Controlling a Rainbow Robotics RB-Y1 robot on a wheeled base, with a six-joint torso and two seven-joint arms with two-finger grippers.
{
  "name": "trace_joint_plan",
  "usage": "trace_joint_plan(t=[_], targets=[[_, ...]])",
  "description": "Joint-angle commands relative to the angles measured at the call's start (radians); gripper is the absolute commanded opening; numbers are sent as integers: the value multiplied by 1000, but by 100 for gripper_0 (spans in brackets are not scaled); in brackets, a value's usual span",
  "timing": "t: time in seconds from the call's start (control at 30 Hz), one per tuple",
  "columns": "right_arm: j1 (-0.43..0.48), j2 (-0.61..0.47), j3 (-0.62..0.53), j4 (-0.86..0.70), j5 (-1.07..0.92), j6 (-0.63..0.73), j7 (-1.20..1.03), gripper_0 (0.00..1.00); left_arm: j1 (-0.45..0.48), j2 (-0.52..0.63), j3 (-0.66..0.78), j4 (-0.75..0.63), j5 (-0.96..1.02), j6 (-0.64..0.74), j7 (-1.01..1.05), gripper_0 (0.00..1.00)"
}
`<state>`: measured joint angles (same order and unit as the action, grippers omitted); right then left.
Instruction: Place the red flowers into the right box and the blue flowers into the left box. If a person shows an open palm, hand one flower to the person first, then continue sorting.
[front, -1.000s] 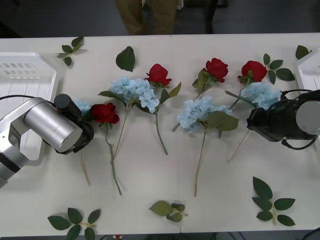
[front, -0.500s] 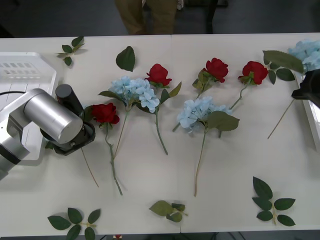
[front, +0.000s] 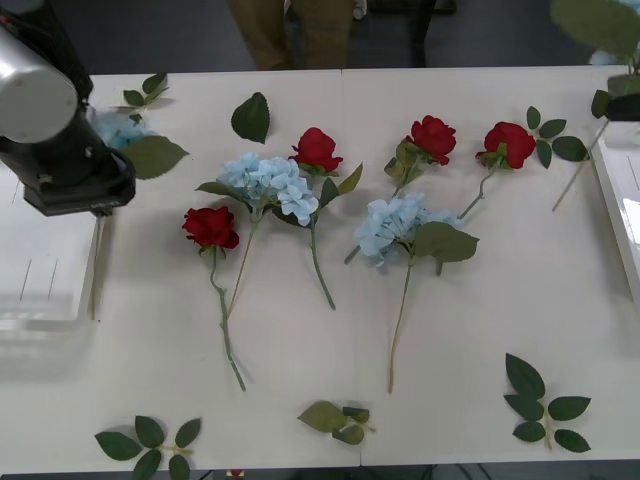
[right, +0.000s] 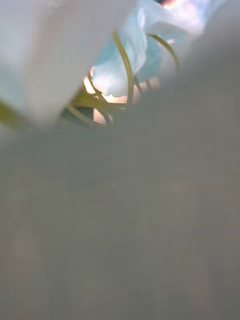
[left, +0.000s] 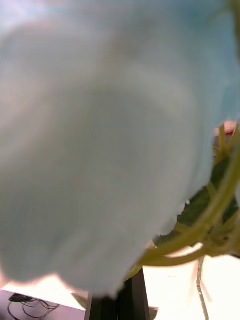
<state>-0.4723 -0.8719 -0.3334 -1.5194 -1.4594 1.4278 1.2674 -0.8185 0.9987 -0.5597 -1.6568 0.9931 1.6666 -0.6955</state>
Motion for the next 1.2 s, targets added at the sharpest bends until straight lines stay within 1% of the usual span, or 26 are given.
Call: trace_joint_plan(t=[0.03,0.1,0.17,0.3,0.33,0.47,0.6,0.67,0.77,0.93,1.0,1.03,1.07,1.1,1.13,1.2], targets=[[-82,47,54,1,-165,-95,101,0,-73,173,-5,88,85,10,1,0],[-89,76,80,1,-237,-122,158,0,-74,233,-3,141,104,-2,-65,0],[-97,116,93,1,-283,-127,225,0,-74,268,3,206,107,-19,-134,0],[-98,194,105,1,-338,-116,342,0,-74,294,17,336,98,-82,-234,0],[-98,205,109,1,-348,-115,353,0,-74,296,17,358,94,-99,-253,0],[-103,280,183,1,-450,-122,377,0,-74,273,17,526,71,-228,-368,0],[-112,343,243,-4,-464,-148,420,0,-73,224,17,601,12,-312,-383,0],[-117,378,300,-4,-469,-193,463,0,-74,189,15,635,-41,-352,-377,0],[-117,422,396,-5,-506,-314,529,0,-74,150,15,674,-97,-401,-368,0],[-132,445,530,-5,-552,-486,587,0,-74,133,17,684,-94,-424,-357,0],[-140,445,557,-8,-553,-520,593,0,-74,132,17,683,-96,-429,-349,2],[-143,447,576,-11,-553,-541,593,0,-74,130,17,684,-97,-430,-345,13],[-143,447,588,-15,-553,-557,596,0,-74,130,17,684,-97,-430,-340,46],[-144,447,603,-16,-556,-575,598,0,-74,130,17,684,-94,-430,-335,87],[-144,447,611,-16,-559,-580,599,0,-74,130,17,684,-91,-430,-332,100],[-143,447,617,-16,-568,-581,601,0,-73,130,17,683,-83,-427,-328,100]])
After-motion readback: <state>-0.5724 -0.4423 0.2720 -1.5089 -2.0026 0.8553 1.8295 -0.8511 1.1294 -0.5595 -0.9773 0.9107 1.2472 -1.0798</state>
